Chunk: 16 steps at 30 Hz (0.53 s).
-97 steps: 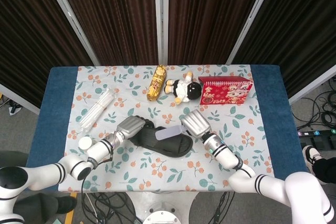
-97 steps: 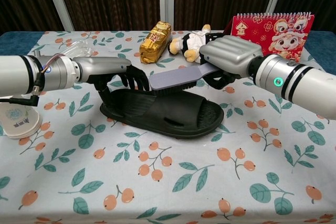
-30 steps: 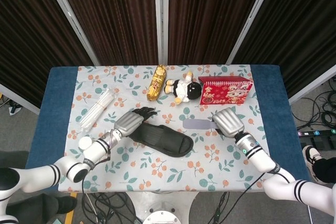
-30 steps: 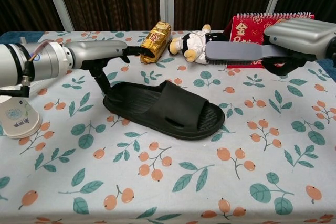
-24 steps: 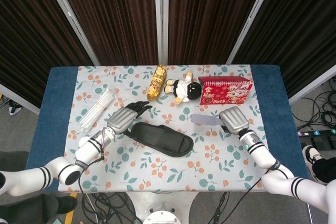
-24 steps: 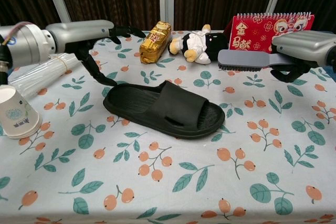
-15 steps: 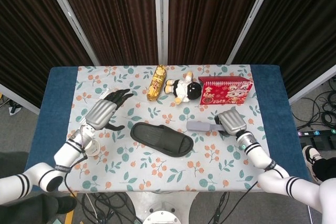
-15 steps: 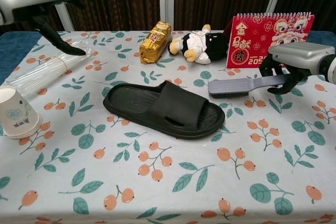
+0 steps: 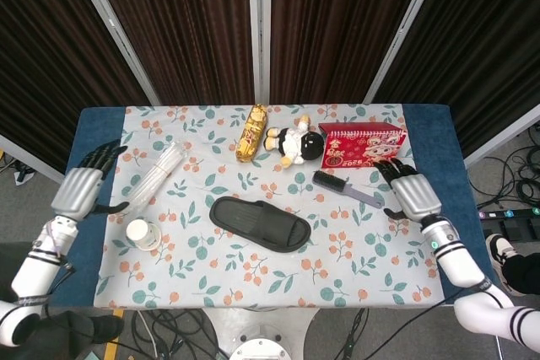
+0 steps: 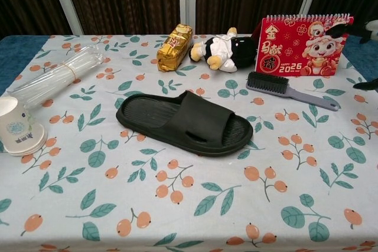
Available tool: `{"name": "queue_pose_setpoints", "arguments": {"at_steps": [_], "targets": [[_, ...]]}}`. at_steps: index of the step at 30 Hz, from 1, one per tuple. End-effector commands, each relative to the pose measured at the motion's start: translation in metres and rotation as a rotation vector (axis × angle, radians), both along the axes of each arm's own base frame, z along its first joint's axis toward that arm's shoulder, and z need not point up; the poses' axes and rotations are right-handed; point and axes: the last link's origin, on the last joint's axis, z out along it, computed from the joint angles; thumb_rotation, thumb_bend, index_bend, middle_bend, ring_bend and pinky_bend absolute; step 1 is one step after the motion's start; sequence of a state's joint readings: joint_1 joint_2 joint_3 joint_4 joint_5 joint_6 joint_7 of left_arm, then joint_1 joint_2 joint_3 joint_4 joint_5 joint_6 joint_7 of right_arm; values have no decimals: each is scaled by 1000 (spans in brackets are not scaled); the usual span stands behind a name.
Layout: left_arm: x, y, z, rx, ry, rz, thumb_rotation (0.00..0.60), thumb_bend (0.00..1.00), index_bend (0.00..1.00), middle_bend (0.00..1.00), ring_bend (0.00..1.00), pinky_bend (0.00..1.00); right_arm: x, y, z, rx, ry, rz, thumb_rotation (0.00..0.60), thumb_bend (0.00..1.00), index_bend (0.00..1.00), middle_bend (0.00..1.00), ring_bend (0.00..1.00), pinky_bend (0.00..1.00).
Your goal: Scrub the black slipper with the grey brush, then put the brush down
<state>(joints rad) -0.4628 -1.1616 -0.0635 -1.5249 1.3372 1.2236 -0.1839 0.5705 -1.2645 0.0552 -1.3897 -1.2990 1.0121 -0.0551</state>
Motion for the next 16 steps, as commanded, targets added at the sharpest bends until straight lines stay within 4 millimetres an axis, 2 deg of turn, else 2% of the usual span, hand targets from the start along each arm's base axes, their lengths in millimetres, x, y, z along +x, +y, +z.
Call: {"name": "queue_pose_setpoints", "arguments": {"at_steps": [1,4,8,11,16], "targets": [[-29,-31,21,75,66,87,600,201,103,106,30,134,-20,42,47,-130,-18,-3,600,187,0,158,60,168],[-45,-57,33,124,99,145,600,201,104,111,30,135,-33,72,69,-212,-51,-27,600,202,0,161,60,178],[-56,-86,40,174,131,187,600,200,106,111,30,135,-44,107,81,-281,-72,-50,600,205,0,130,59,182],[-59,-106,38,203,149,202,600,196,106,111,30,134,-50,131,84,-318,-86,-73,600,205,0,116,54,177],[-59,-132,31,250,151,221,600,191,106,111,30,130,-53,157,82,-350,-127,-99,600,205,0,107,38,153]]}}
